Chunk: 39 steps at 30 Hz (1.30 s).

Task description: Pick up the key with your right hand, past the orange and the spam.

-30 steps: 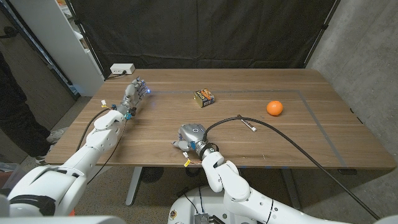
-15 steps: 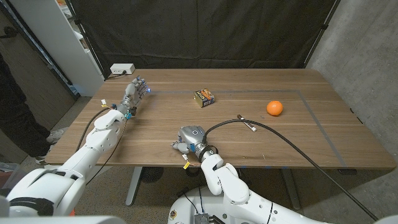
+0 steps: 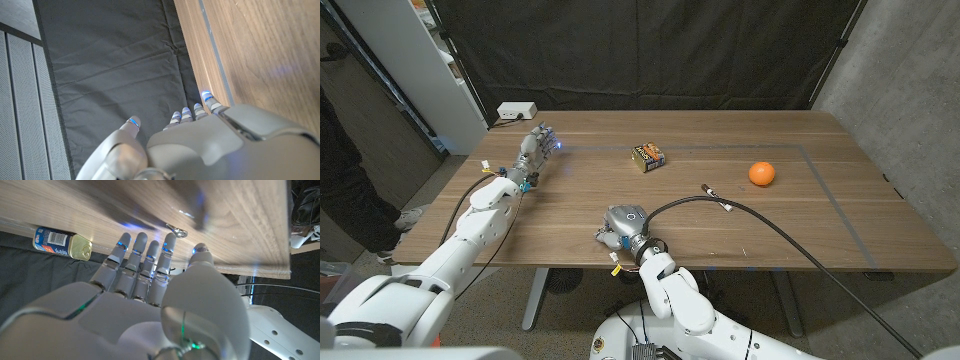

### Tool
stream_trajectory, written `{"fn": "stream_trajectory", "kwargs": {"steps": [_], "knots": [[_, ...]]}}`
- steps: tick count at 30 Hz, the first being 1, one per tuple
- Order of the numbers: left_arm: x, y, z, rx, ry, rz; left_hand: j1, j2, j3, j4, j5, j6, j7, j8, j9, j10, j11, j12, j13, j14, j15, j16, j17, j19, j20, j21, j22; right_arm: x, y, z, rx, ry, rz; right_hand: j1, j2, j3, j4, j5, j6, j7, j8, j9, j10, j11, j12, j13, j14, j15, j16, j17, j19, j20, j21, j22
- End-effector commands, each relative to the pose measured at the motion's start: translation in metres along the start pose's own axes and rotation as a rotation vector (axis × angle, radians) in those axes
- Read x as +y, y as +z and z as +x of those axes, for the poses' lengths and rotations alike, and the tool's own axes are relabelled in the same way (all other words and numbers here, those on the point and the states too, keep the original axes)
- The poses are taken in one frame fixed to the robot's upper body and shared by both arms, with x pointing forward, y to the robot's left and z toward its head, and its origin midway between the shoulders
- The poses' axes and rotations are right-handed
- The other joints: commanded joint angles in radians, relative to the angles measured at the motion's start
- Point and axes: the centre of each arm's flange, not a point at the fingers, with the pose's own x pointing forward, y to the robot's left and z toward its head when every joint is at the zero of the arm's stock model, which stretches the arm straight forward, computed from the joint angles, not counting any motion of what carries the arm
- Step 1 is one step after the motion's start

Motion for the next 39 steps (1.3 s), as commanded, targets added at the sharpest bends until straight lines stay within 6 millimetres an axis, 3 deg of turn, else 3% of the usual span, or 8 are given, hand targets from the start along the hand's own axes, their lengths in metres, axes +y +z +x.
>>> {"fn": "stream_trajectory", "kwargs": {"steps": [1, 5, 12, 21, 23, 31, 39], "knots": [[0.005, 0.001, -0.002, -0.004, 0.003, -0.001, 0.006, 0.091, 0.005, -0.002, 0.006, -0.092, 0.001, 0.001, 0.006, -0.144, 0.006, 0.001, 0.004, -0.153, 0.002, 0.002, 0.002, -0.113, 0.001, -0.005, 0.004, 0.005, 0.005, 0.005, 0.023, -0.034, -0.019, 0.022, 0.001, -0.005, -0.008, 0.005, 0.031, 0.000, 0.005, -0.002, 0.019, -0.002, 0.010, -0.001, 0.008, -0.055, 0.006, 0.004, -0.001, -0.003, 0.000, 0.002], [0.007, 0.000, -0.002, 0.001, 0.003, -0.002, 0.007, 0.091, 0.005, -0.002, 0.006, -0.092, 0.001, 0.001, 0.006, -0.144, 0.007, 0.001, 0.004, -0.153, 0.002, 0.002, 0.002, -0.114, 0.002, -0.005, 0.004, 0.005, 0.007, 0.007, 0.026, -0.047, -0.006, 0.041, 0.008, 0.000, -0.017, 0.007, 0.058, -0.002, 0.010, -0.007, 0.032, -0.010, 0.017, -0.002, 0.013, -0.062, 0.005, 0.004, 0.001, -0.004, 0.001, 0.003], [0.008, 0.000, -0.002, 0.000, 0.002, 0.000, 0.007, 0.091, 0.006, -0.003, 0.006, -0.093, 0.001, 0.001, 0.006, -0.147, 0.004, 0.000, 0.004, -0.155, 0.003, 0.001, 0.002, -0.114, 0.002, -0.006, 0.004, 0.006, 0.008, 0.010, 0.022, -0.074, 0.009, 0.037, 0.008, -0.009, -0.013, 0.005, 0.100, 0.002, 0.017, -0.013, 0.066, -0.013, 0.033, -0.006, 0.038, -0.066, 0.007, 0.004, 0.006, -0.009, 0.003, 0.003], [0.011, 0.000, -0.003, 0.002, 0.006, 0.000, 0.012, 0.093, 0.010, -0.007, 0.005, -0.096, 0.004, 0.000, 0.006, -0.152, 0.005, -0.001, 0.004, -0.157, 0.005, 0.000, 0.001, -0.116, 0.003, -0.008, 0.003, 0.008, 0.012, 0.012, 0.003, -0.103, 0.017, 0.016, 0.001, -0.031, -0.001, -0.001, 0.175, 0.019, 0.053, 0.006, 0.123, -0.020, 0.061, -0.008, 0.070, -0.078, 0.003, 0.003, 0.006, -0.015, 0.004, 0.004], [0.011, 0.000, -0.003, 0.001, 0.007, 0.002, 0.013, 0.093, 0.011, -0.008, 0.006, -0.097, 0.004, 0.000, 0.006, -0.152, 0.006, -0.001, 0.004, -0.157, 0.005, 0.000, 0.001, -0.117, 0.004, -0.009, 0.003, 0.008, 0.012, 0.013, 0.001, -0.101, 0.015, 0.033, 0.005, -0.029, -0.008, 0.000, 0.207, 0.021, 0.064, 0.007, 0.137, -0.028, 0.069, -0.009, 0.076, -0.084, 0.002, 0.005, 0.005, -0.020, 0.004, 0.004], [0.013, 0.000, -0.004, -0.004, 0.013, -0.006, 0.017, 0.094, 0.014, -0.011, 0.005, -0.096, 0.004, 0.000, 0.005, -0.152, 0.009, -0.001, 0.004, -0.157, 0.005, 0.000, 0.000, -0.116, 0.004, -0.010, 0.003, 0.014, 0.014, 0.014, -0.001, -0.100, -0.001, 0.080, 0.003, -0.026, -0.031, 0.000, 0.207, 0.012, 0.065, 0.014, 0.131, -0.043, 0.078, -0.003, 0.071, -0.097, -0.007, 0.009, -0.007, -0.030, 0.000, 0.006], [0.014, 0.000, -0.003, -0.004, 0.016, -0.007, 0.019, 0.093, 0.015, -0.012, 0.005, -0.096, 0.003, 0.001, 0.005, -0.152, 0.007, -0.001, 0.004, -0.157, 0.005, 0.000, 0.000, -0.116, 0.003, -0.011, 0.003, 0.021, 0.012, 0.014, -0.007, -0.118, -0.019, 0.131, 0.000, -0.026, -0.053, -0.002, 0.254, 0.006, 0.099, 0.042, 0.150, -0.079, 0.104, 0.015, 0.083, -0.121, -0.007, 0.021, -0.018, -0.052, -0.001, 0.009]]}}
